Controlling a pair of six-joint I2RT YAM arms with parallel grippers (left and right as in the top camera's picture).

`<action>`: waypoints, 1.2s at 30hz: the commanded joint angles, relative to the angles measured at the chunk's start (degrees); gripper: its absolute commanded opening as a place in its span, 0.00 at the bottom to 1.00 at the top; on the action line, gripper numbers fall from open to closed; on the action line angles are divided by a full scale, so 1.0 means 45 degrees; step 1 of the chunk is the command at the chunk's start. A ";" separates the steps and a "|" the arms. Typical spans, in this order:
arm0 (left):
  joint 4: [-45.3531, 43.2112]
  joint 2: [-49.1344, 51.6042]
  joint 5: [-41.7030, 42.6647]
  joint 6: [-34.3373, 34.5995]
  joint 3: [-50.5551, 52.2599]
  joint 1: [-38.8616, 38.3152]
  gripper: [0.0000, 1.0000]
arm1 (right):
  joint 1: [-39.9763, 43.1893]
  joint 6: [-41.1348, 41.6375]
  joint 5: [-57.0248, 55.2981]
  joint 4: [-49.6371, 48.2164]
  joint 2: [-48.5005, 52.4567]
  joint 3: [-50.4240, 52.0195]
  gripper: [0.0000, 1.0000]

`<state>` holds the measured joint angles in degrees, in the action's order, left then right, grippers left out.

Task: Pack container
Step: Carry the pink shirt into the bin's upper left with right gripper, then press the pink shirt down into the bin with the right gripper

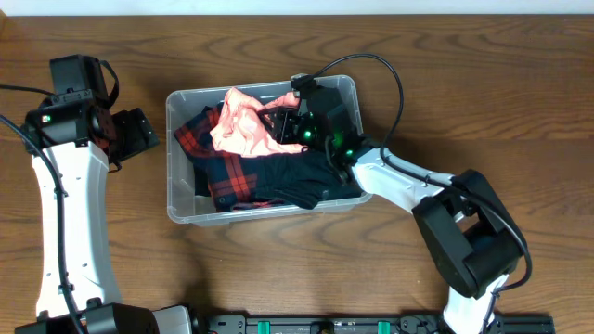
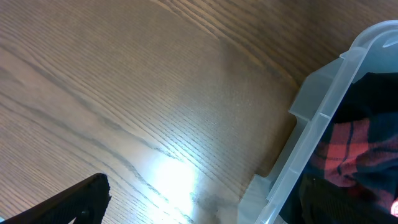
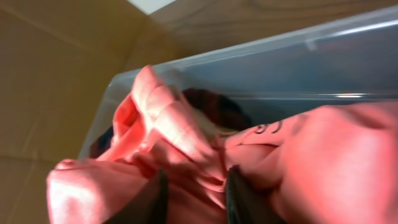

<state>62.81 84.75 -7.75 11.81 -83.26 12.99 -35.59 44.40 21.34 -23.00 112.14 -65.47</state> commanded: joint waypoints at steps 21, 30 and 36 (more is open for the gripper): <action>0.0024 0.0049 -0.0141 0.0024 -0.0015 0.0049 0.98 | -0.2006 -0.4095 -0.1146 0.1200 0.1209 0.0355 0.42; 0.0024 0.0049 -0.0141 0.0024 -0.0015 0.0049 0.98 | -0.1894 -0.4940 0.1122 0.0860 -0.1593 0.0350 0.47; 0.0029 0.0049 -0.0141 0.0024 -0.0015 0.0049 0.98 | -0.1593 -0.7645 0.1117 0.1938 -0.4843 0.0350 0.81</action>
<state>62.78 84.75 -7.75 11.81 -83.26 12.99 -43.81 18.81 26.11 -15.14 97.56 -63.57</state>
